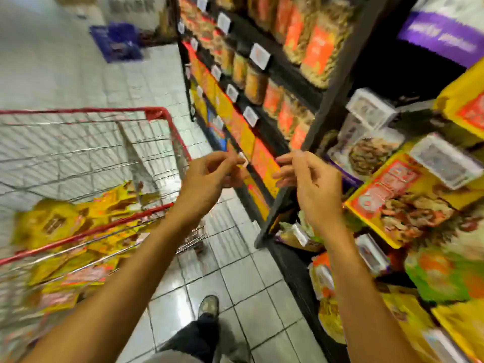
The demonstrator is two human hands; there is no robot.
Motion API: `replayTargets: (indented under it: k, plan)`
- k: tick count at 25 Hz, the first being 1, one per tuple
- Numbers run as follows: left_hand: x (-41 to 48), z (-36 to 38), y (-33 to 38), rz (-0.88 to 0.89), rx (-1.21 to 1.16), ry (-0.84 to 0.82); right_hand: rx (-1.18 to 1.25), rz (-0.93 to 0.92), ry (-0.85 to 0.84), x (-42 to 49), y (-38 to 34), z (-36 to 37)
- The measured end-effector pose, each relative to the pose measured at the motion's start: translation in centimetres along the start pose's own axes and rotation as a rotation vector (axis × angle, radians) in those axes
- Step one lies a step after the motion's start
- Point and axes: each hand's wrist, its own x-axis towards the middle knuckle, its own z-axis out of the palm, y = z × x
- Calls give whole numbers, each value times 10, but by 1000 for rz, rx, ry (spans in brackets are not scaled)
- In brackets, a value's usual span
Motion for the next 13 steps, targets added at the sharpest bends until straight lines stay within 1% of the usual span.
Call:
replayTargets:
  k: [2, 4, 5, 8, 10, 13]
  plan:
    - [-35, -72, -23, -94, -50, 224, 106, 37, -224, -8, 3, 75]
    - [-67, -141, -41, -146, -93, 442, 167, 48, -417, -17, -2, 146]
    - [-78, -169, -47, -164, -120, 516, 183, 53, -492, -18, -5, 176]
    - [-97, -264, -59, -170, -194, 691, 208, 62, -679, -11, -17, 275]
    - [-95, -343, -69, -192, -194, 797, 173, 76, -755, 3, -21, 353]
    - [-73, -473, -93, -289, -186, 871, 73, 186, -850, 31, -13, 477]
